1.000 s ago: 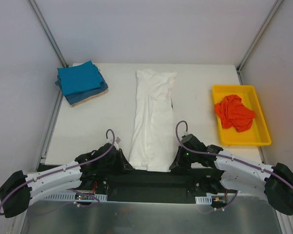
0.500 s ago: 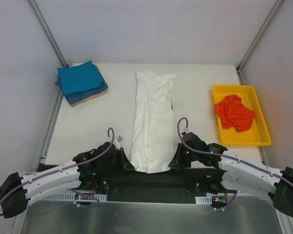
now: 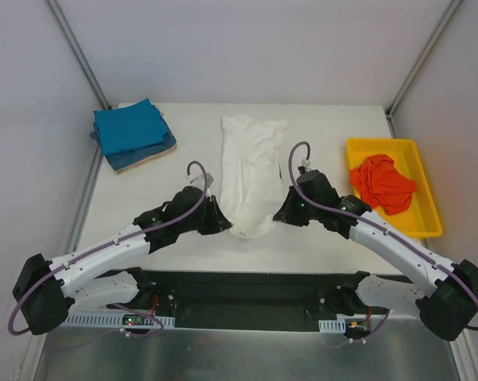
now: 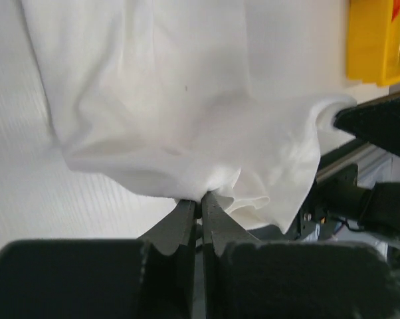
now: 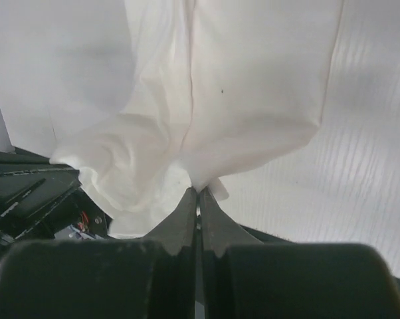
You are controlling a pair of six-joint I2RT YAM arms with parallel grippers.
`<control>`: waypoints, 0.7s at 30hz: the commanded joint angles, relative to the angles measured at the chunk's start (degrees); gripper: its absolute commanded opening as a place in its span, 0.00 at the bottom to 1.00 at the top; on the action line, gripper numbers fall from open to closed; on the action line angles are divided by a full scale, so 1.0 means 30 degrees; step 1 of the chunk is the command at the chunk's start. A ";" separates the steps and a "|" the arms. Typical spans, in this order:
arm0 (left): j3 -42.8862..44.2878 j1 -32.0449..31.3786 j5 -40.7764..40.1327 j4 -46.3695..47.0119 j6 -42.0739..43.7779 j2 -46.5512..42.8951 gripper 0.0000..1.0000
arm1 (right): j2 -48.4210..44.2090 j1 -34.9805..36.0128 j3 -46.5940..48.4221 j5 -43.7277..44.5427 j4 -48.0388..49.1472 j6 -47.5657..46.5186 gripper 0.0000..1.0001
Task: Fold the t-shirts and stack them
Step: Fold the folded rectangular tshirt in 1/3 of the way
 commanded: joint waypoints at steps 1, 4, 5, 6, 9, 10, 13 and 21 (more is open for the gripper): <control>0.2918 0.1954 -0.1010 0.0193 0.3048 0.2259 0.00 | 0.1208 -0.1326 0.1967 0.1058 0.0116 -0.2151 0.01; 0.4676 0.3040 -0.0133 0.0222 0.3899 0.4251 0.00 | 0.1942 -0.2059 0.3168 0.2259 0.0089 -0.2709 0.01; 0.5057 0.3682 0.0043 0.0251 0.3987 0.5213 0.00 | 0.2438 -0.2235 0.3548 0.2435 0.0117 -0.3060 0.01; 0.5757 0.4037 0.0248 0.0280 0.4191 0.5687 0.00 | 0.2704 -0.2584 0.4131 0.2726 0.0146 -0.3237 0.01; 0.6901 0.5093 0.1096 0.0659 0.4221 0.7241 0.00 | 0.3729 -0.3375 0.5158 0.2759 0.0468 -0.3765 0.00; 0.7226 0.5240 0.1273 0.0864 0.4309 0.7621 0.00 | 0.4051 -0.3582 0.5366 0.2701 0.0614 -0.3853 0.01; 0.8602 0.5826 0.1420 0.0954 0.4749 0.8969 0.00 | 0.5252 -0.4460 0.6126 0.1824 0.1110 -0.4147 0.01; 1.1589 0.7204 0.2856 0.1188 0.5656 1.2221 0.00 | 0.8826 -0.6394 0.8120 -0.2363 0.2665 -0.4294 0.01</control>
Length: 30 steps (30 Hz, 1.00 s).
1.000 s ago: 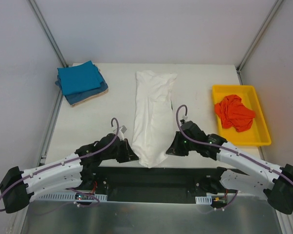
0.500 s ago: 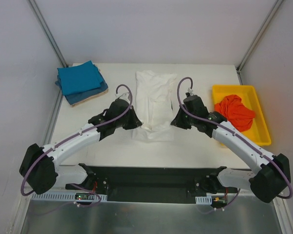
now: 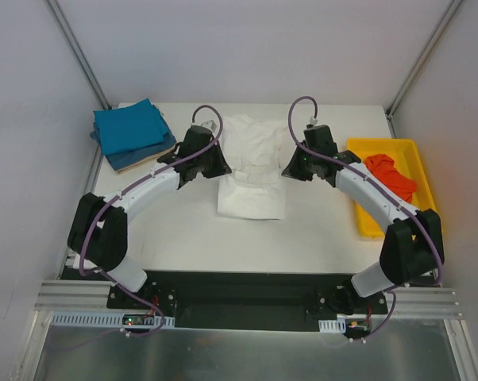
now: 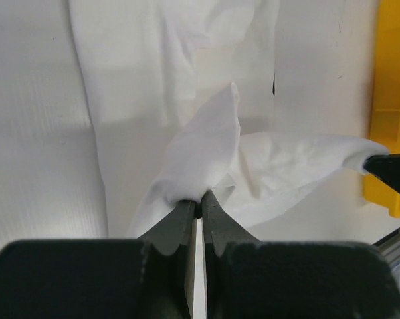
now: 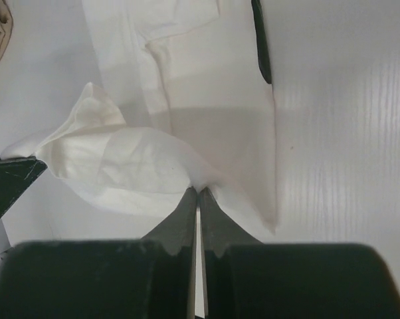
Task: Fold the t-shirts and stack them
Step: Fold the folded rectangular tshirt in 1/3 of the way
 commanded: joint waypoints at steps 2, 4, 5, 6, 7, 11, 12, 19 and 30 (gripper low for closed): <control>0.2145 0.0560 0.1057 0.0577 0.1243 0.1914 0.00 | 0.2027 -0.0816 0.2182 -0.2806 0.1735 -0.0885 0.01; 0.2760 0.0735 0.0940 0.0605 0.1448 0.2445 0.00 | 0.2640 -0.0875 0.2537 -0.2721 0.1794 -0.1206 0.01; 0.2936 0.0823 0.0969 0.0577 0.1507 0.2911 0.00 | 0.2905 -0.0962 0.2829 -0.2575 0.1794 -0.1208 0.01; 0.3344 0.0940 0.0998 0.0576 0.1565 0.3206 0.00 | 0.3082 -0.1050 0.2948 -0.2516 0.1794 -0.1208 0.01; 0.3551 0.1028 0.1056 0.0576 0.1624 0.3441 0.00 | 0.3287 -0.1167 0.3065 -0.2631 0.1794 -0.1179 0.01; 0.4635 0.1409 0.1963 0.0605 0.1858 0.4991 0.00 | 0.4487 -0.1490 0.3535 -0.3394 0.1823 -0.1208 0.01; 0.4956 0.1439 0.2081 0.0577 0.1888 0.5257 0.00 | 0.4693 -0.1519 0.3709 -0.3365 0.1794 -0.1237 0.01; 0.5370 0.2229 0.1789 0.0518 0.1800 0.6460 0.03 | 0.6685 -0.1959 0.4822 -0.4390 0.1794 -0.1209 0.01; 0.6103 0.2582 0.4160 0.0167 0.2474 0.6727 0.69 | 0.6865 -0.2457 0.5616 -0.5356 0.1034 -0.1471 0.63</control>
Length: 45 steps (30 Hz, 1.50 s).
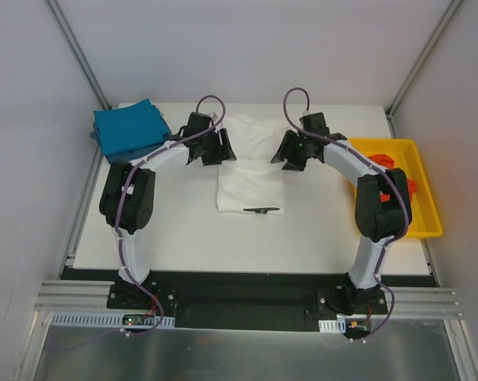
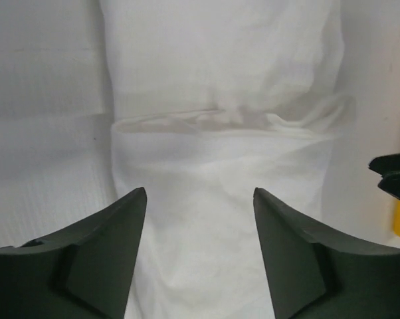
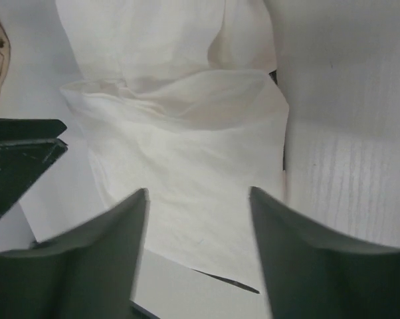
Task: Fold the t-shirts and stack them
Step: Fold the folded rectangular tshirt in 1/3 of the way, then grab one side of the 2/3 rectangular tshirt with both arms
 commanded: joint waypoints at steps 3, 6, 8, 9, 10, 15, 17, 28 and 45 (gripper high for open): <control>-0.0494 -0.0026 0.1533 -0.0089 0.0368 -0.2350 0.99 | -0.2466 0.0100 -0.0209 -0.0621 -0.0323 -0.0598 0.97; -0.2250 -0.0055 0.1561 -0.0089 0.0046 -0.4371 0.99 | -0.4394 0.0597 -0.1815 -0.0211 -0.0440 -0.0715 0.97; -0.3826 -0.0085 0.1591 -0.0059 -0.0333 -0.5982 0.99 | -0.5424 0.1210 -0.2757 0.0314 -0.0441 -0.0773 0.97; -0.4359 -0.0143 0.1620 -0.0059 -0.0510 -0.6509 0.99 | -0.6387 0.1446 -0.3138 0.0491 -0.0498 -0.0774 0.97; -0.4916 -0.0173 0.1620 -0.0059 -0.0685 -0.7588 0.99 | -0.6948 0.1681 -0.4099 0.0609 -0.0528 -0.0774 0.97; -0.7556 -0.1487 0.1912 0.0994 -0.1448 -0.9531 0.99 | -0.9499 0.2883 -0.6800 0.0817 0.0607 -0.0570 0.97; -0.7646 -0.1666 0.2437 0.1257 -0.1710 -0.9153 0.99 | -0.9912 0.2972 -0.7944 -0.0116 0.1722 -0.0161 0.97; -0.5273 -0.1667 0.4462 0.2602 -0.2619 -0.2709 0.99 | -0.6137 0.3382 -0.8034 -0.2552 0.5505 -0.0334 0.97; -1.2095 -0.2427 0.3907 0.3368 -0.3030 -0.5630 0.99 | -0.6803 0.4377 -1.4037 -0.3258 0.8290 0.1569 0.97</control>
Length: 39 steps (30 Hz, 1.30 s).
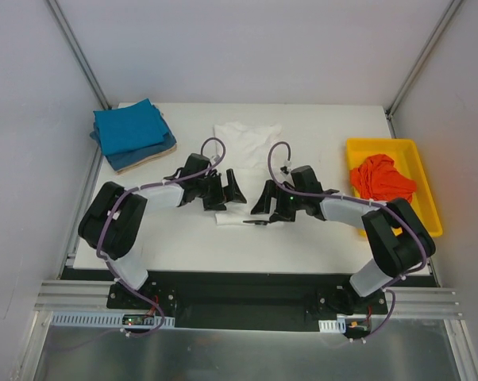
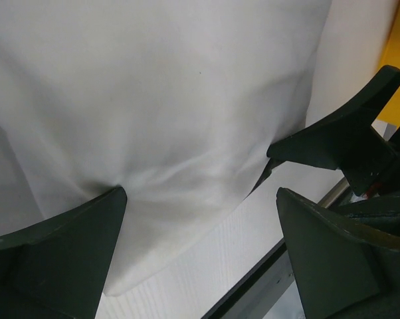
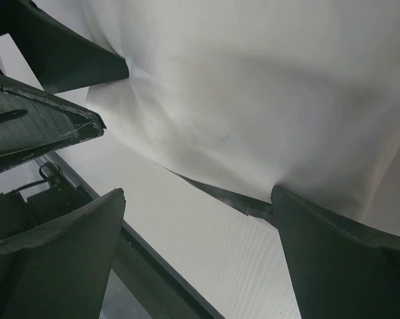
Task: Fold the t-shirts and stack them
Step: Grab one side of the 2/3 rectangular tshirt with both arms
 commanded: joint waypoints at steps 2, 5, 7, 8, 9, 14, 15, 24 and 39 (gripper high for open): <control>-0.3315 -0.1162 -0.0480 -0.1258 -0.0415 -0.1825 0.99 | -0.2711 0.1152 -0.2710 0.0669 -0.0372 0.0762 0.97; -0.5043 -0.1807 -0.1006 -0.1258 -0.0855 -0.3435 0.99 | -0.4292 0.2030 -0.3622 0.1578 -0.0839 0.1201 0.97; -0.6125 -0.2100 -0.1154 -0.1258 -0.1234 -0.4666 0.99 | -0.5058 0.2876 -0.4326 0.2309 -0.1192 0.1377 0.97; -0.6392 -0.2478 -0.1213 -0.1287 -0.1324 -0.5018 0.99 | -0.5700 0.3114 -0.4444 0.2574 -0.1658 0.1581 0.97; -0.6627 -0.2627 -0.1329 -0.1345 -0.1470 -0.5718 0.99 | -0.6142 0.3377 -0.4648 0.2780 -0.1837 0.1641 0.97; -0.6690 -0.3185 -0.1681 -0.1841 -0.1764 -0.7363 1.00 | -0.8544 0.4668 -0.3452 0.5063 -0.4231 0.1028 0.97; -0.6543 -0.3214 -0.1885 -0.2018 -0.1764 -0.7917 0.99 | -0.9331 0.4785 -0.3159 0.5502 -0.4647 0.0563 0.97; -0.5076 -0.3741 -0.3289 -0.5091 -0.1236 -1.2894 0.99 | -1.6685 0.4962 -0.1954 1.2532 -0.8193 0.0379 0.97; -0.9149 -0.3771 -0.5286 -0.7469 -0.5015 -1.5134 0.78 | -1.7782 0.4904 -0.3743 1.3391 -1.1420 0.3781 0.97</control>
